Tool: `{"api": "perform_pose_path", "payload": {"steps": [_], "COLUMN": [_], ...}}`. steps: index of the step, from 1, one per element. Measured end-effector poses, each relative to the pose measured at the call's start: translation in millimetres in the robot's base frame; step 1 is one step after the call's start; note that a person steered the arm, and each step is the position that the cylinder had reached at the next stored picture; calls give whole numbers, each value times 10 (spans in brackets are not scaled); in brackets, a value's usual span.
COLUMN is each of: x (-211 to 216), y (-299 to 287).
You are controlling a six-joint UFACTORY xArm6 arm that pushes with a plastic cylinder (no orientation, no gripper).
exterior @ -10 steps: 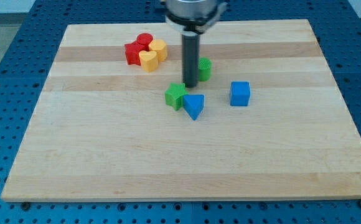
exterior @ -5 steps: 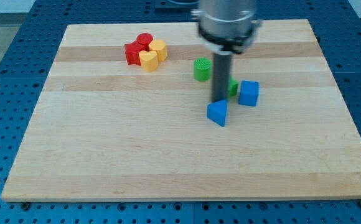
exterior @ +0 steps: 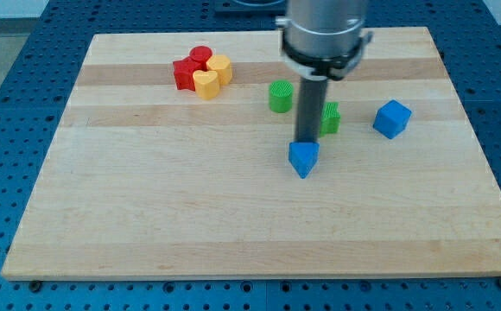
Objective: Separate the blue blocks from the green star
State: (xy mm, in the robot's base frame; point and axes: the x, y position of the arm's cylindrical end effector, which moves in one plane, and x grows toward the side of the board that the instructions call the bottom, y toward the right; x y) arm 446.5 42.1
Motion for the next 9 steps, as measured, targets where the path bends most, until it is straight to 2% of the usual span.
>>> {"api": "perform_pose_path", "payload": {"steps": [1, 2, 5, 7, 9], "x": [97, 274, 269, 269, 122], "y": [-381, -525, 903, 1370, 501]}}
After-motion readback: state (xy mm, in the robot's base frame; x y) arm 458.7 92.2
